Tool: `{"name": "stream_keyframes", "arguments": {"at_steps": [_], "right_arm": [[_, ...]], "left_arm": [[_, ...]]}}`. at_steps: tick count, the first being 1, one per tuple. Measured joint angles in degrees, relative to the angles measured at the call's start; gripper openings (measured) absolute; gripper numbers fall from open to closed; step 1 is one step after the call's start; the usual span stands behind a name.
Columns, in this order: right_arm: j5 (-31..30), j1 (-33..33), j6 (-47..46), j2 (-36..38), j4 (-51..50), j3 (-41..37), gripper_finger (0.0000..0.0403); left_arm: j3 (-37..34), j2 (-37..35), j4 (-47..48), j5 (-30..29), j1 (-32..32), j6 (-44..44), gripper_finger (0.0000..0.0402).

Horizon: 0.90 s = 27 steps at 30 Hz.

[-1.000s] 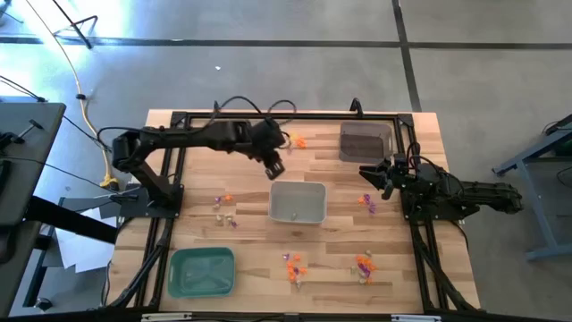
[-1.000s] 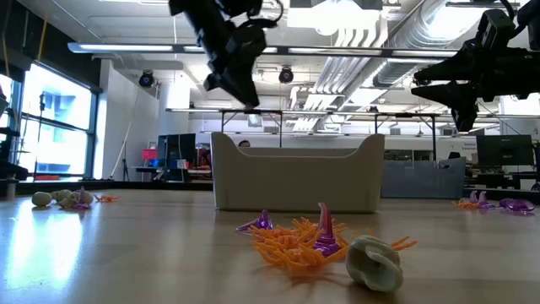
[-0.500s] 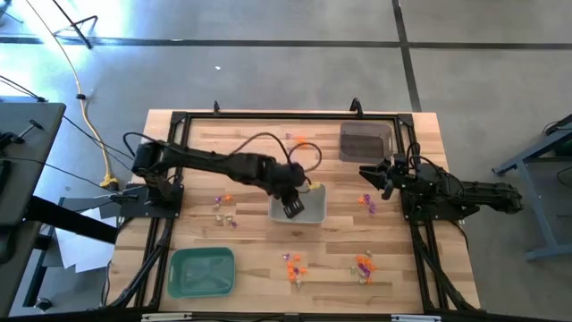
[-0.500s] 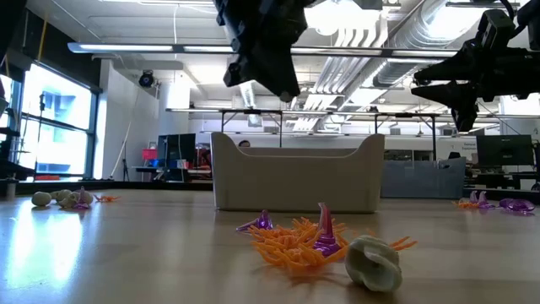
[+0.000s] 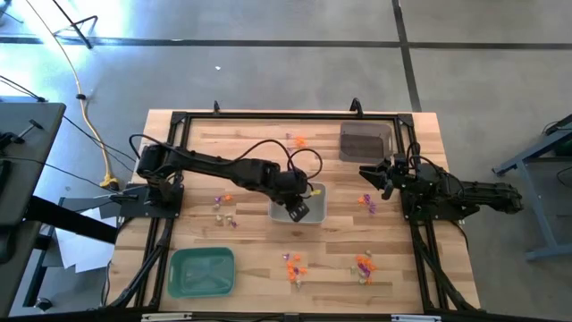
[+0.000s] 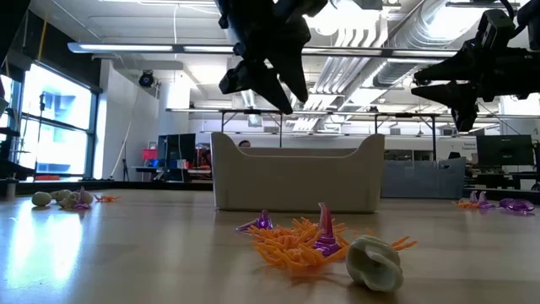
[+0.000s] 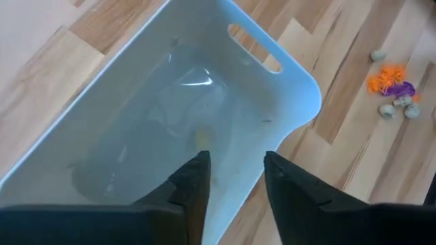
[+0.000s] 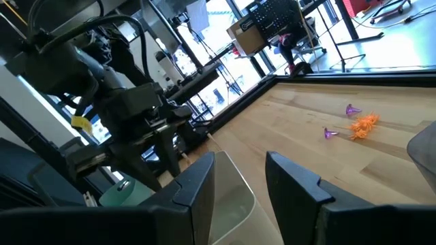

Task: Sort Halloween decoration
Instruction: Put the white skull toy into the white bin

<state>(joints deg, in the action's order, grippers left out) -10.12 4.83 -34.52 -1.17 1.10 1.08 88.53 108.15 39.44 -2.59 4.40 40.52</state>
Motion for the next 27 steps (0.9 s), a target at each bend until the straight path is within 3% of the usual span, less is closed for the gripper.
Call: {"name": "stream_keyframes", "arguments": {"at_steps": [10, 27], "right_arm": [[-0.01, 0.01, 0.0, 0.0, 0.0, -0.01, 0.0126], [0.0, 0.01, 0.0, 0.0, 0.0, 0.0, 0.0126]], "left_arm": [[0.0, -0.28, 4.17, -2.03, 1.11, 1.05, 0.0139], [-0.07, -5.13, 36.03, -11.49, 7.23, 19.94, 0.0141]]}}
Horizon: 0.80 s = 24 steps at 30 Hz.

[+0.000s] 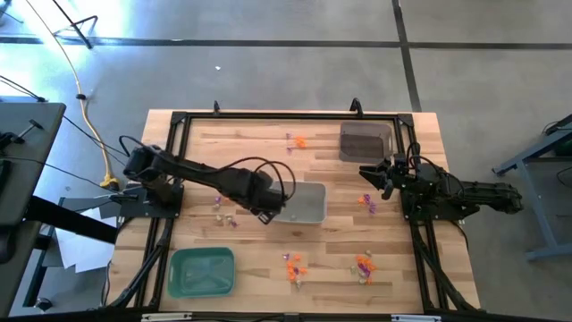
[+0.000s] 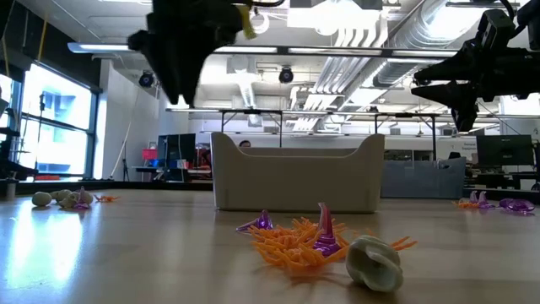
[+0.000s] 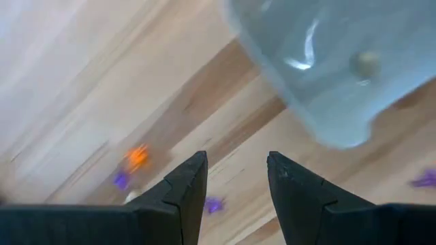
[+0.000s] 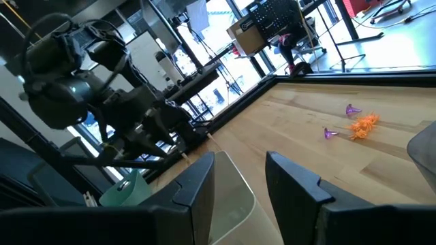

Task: Sort Halloween decoration
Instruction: Put the white skull toy into the white bin

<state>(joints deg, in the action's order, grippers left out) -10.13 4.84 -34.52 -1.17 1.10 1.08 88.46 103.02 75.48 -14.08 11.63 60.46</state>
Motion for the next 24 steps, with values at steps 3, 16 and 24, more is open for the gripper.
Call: {"name": "stream_keyframes", "arguments": {"at_steps": [3, 16, 24], "right_arm": [[0.01, -0.02, 0.0, 0.0, 0.0, -0.01, 0.0126], [0.02, -0.01, 0.0, 0.0, 0.0, -0.01, 0.0126], [0.0, 0.0, 0.01, 0.02, 0.0, 0.0, 0.0126]], "left_arm": [[-1.64, -0.04, 2.08, 0.84, 1.09, 3.72, 0.0141], [-9.44, -0.4, 2.46, 6.31, 7.02, 18.49, 0.0141], [-17.07, -5.32, -3.21, 8.64, 7.62, 23.92, 0.0141]]}}
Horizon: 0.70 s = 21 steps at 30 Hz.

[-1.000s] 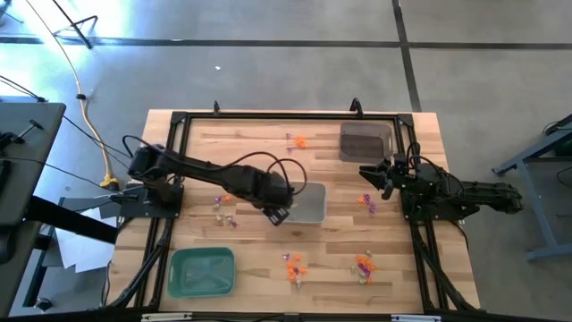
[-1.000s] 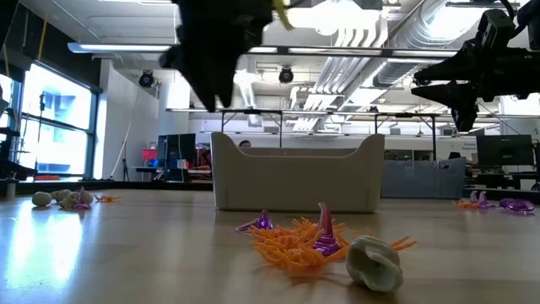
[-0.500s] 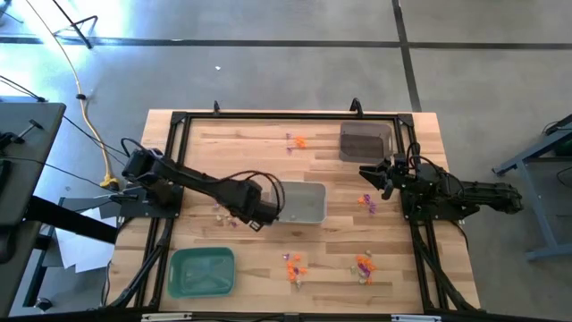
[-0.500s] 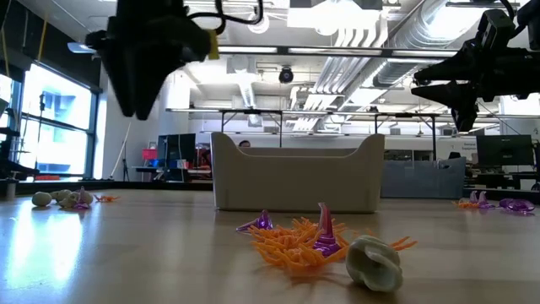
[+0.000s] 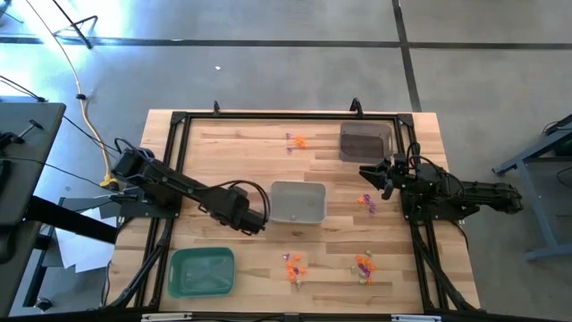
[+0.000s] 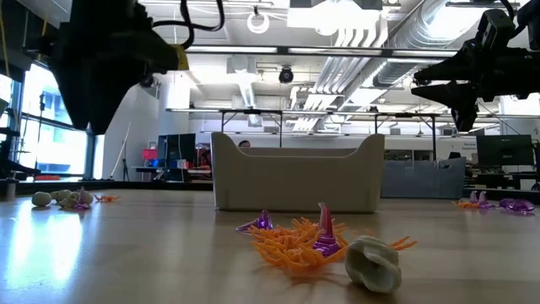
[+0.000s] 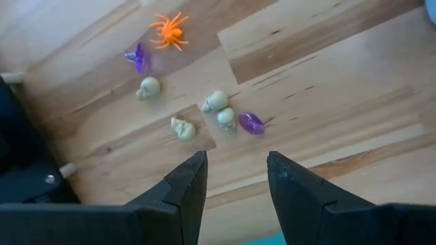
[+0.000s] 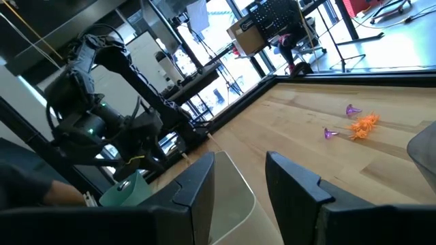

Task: Sort Halloween decoration
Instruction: Put the white skull toy into the white bin

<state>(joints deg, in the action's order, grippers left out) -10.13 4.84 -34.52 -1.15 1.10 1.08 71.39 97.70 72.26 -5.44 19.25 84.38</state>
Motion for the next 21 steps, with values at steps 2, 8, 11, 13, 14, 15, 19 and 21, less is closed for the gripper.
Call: {"name": "stream_keyframes", "arguments": {"at_steps": [2, 8, 11, 13, 14, 15, 19, 21], "right_arm": [[0.01, 0.0, -0.01, -0.02, 0.0, 0.0, 0.0126], [0.01, 0.0, -0.01, 0.01, 0.0, -0.02, 0.0126], [-0.01, -0.02, -0.01, 0.01, 0.0, -0.01, 0.0126], [-0.01, 0.0, -0.01, 0.01, 0.0, 0.0, 0.0126], [0.02, 0.0, 0.0, 0.01, 0.0, 0.0, 0.0126], [0.02, 0.0, -0.01, -0.01, 0.0, 0.0, 0.0126], [0.02, 0.0, -0.01, 0.01, 0.0, 0.0, 0.0126], [0.01, 0.0, -0.01, 0.0, 0.0, -0.01, 0.0126]], "left_arm": [[-2.45, -1.37, -2.88, 0.65, 0.0, 0.76, 0.0141], [-9.24, -5.94, -7.25, 1.58, -0.64, 1.97, 0.0141], [-12.12, -8.42, -7.95, 1.76, -0.96, 2.42, 0.0141], [-14.02, -10.19, -8.0, 1.76, -1.24, 2.49, 0.0141], [-15.17, -11.07, -8.13, 1.76, -1.37, 2.49, 0.0141], [-16.21, -11.81, -8.26, 1.76, -1.56, 2.49, 0.0141], [-21.43, -15.2, -11.11, 1.15, -2.85, 0.7, 0.0141], [-24.5, -16.58, -13.87, 0.51, -3.9, -1.1, 0.0141]]}}
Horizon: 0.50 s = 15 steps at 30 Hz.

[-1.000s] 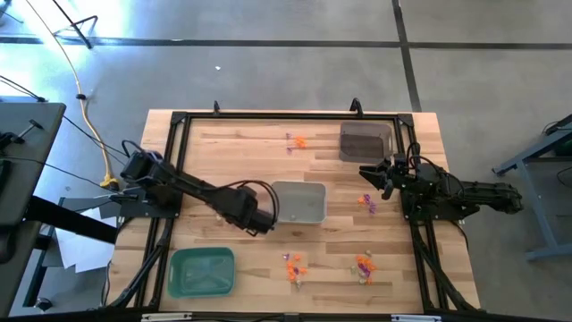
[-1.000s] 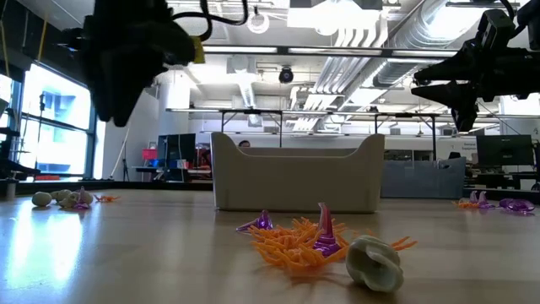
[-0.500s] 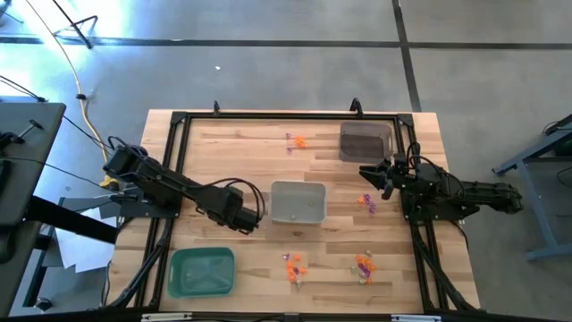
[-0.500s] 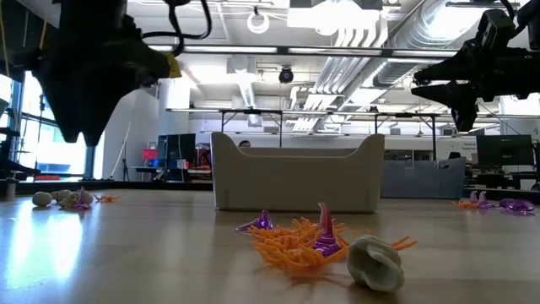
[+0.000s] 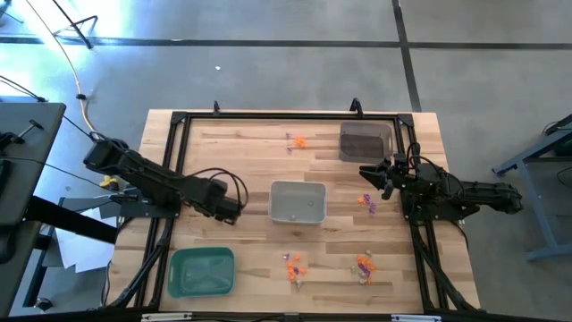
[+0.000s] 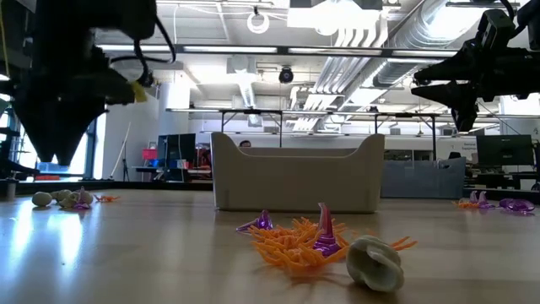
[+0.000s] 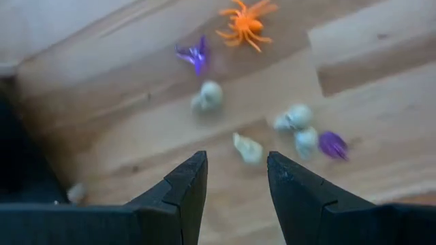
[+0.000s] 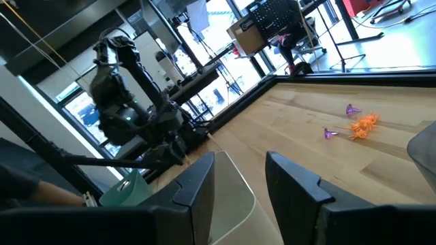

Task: Sort Halloween decoration
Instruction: Put the white skull toy into the white bin

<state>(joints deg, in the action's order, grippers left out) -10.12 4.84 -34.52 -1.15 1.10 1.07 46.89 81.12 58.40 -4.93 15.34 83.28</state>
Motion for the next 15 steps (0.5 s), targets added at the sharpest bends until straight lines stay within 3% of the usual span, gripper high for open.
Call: {"name": "stream_keyframes", "arguments": {"at_steps": [8, 15], "right_arm": [[-0.02, -0.02, 0.0, 0.01, 0.0, -0.01, 0.0126], [-0.02, -0.02, 0.0, 0.0, 0.0, 0.01, 0.0126]], "left_arm": [[-9.71, -2.4, -12.55, -0.21, -5.06, -9.25, 0.0141], [-10.53, -2.43, -12.91, -0.24, -8.38, -13.79, 0.0141]]}}
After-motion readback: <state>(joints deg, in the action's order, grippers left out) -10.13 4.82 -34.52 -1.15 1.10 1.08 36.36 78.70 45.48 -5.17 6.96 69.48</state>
